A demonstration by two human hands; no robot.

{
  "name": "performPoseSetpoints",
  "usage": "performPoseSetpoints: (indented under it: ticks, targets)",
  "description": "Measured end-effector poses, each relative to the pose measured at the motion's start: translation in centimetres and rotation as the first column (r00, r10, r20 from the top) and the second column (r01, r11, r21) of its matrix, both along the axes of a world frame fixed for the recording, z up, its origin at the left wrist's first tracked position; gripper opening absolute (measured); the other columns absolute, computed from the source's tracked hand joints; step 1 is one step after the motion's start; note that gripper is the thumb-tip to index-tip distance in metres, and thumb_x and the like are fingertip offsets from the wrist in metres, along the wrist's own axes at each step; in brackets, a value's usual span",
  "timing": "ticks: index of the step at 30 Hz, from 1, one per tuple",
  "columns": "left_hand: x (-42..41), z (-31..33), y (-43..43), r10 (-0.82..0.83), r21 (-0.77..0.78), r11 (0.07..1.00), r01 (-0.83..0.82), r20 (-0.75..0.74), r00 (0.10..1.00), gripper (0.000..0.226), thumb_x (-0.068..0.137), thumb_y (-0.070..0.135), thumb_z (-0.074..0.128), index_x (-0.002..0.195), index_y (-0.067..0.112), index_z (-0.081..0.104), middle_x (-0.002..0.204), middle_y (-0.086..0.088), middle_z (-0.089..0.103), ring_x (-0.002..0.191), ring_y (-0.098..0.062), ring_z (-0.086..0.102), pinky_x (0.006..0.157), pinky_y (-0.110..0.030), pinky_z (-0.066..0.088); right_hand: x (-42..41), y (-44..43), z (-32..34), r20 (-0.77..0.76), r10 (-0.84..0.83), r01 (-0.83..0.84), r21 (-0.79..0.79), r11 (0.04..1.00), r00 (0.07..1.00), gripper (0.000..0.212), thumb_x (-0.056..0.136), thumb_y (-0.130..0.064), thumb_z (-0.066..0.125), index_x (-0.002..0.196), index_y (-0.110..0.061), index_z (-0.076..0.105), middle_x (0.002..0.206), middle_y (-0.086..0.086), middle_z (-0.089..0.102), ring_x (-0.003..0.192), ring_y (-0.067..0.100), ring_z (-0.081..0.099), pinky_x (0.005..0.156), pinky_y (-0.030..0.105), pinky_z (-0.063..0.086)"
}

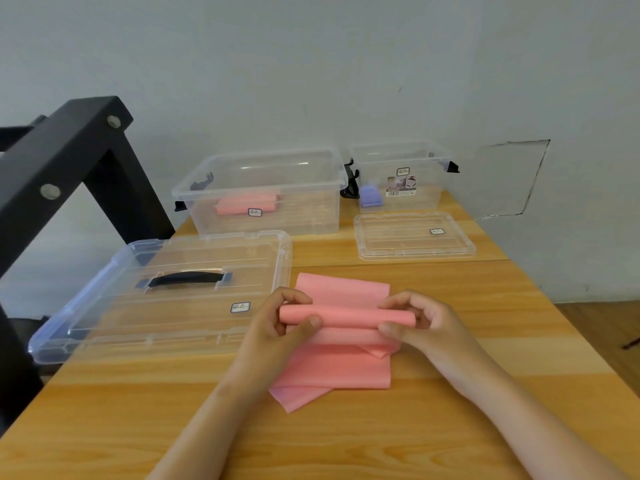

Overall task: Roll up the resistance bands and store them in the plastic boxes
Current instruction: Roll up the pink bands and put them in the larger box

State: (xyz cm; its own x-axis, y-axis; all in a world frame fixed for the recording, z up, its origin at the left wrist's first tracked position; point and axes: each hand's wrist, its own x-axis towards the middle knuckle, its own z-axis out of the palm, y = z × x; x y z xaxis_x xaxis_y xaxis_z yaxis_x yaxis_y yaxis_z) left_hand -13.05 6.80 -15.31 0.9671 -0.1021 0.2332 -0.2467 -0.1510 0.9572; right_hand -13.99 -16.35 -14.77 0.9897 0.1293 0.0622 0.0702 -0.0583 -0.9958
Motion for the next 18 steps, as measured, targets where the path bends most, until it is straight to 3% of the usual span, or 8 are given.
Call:
performPoseSetpoints:
  ticks: [3,7,12,18]
  targets:
    - [-0.19,-0.08,-0.13,-0.028,0.005,1.000,0.028,0.002,1.000,0.021,0.079,0.028,0.066,0.095,0.021,0.055,0.085,0.016,0.052,0.062,-0.008,0.036,0.054,-0.016,0.032,0.00,-0.06,0.21,-0.015,-0.039,0.039,0.018,0.999,0.999,0.018,0.078,-0.013,0.075,0.094,-0.018,0.071,0.087,-0.001,0.073,0.078,0.008,0.067,0.067,0.013,0.048]
    - [-0.35,-0.14,-0.45,-0.039,0.058,0.998,0.036,0.038,0.999,0.013,0.092,0.017,0.062,0.100,0.015,0.053,0.090,0.011,0.051,0.060,-0.003,0.037,0.056,-0.013,0.034,-0.09,-0.10,0.32,-0.022,-0.047,0.048,0.029,0.998,0.999,0.017,0.080,-0.013,0.073,0.096,-0.015,0.072,0.086,0.000,0.073,0.076,0.008,0.067,0.066,0.012,0.048]
    - [-0.51,-0.02,-0.46,-0.047,0.131,0.991,0.038,0.065,0.997,0.011,0.094,0.022,0.059,0.101,0.016,0.053,0.087,0.013,0.051,0.064,-0.001,0.040,0.060,-0.013,0.035,-0.10,-0.07,0.34,-0.033,-0.046,0.047,0.028,0.999,0.998,0.019,0.080,-0.015,0.073,0.098,-0.015,0.072,0.086,0.003,0.074,0.077,0.011,0.069,0.065,0.013,0.049]
    - [-0.61,0.11,-0.64,-0.046,0.190,0.981,0.029,0.085,0.995,0.005,0.094,0.012,0.055,0.098,0.014,0.052,0.081,0.015,0.049,0.059,0.000,0.037,0.058,-0.012,0.032,-0.06,-0.08,0.31,-0.038,-0.044,0.045,0.020,0.999,0.998,0.020,0.079,-0.018,0.073,0.099,-0.014,0.072,0.088,0.005,0.074,0.078,0.013,0.069,0.067,0.015,0.050]
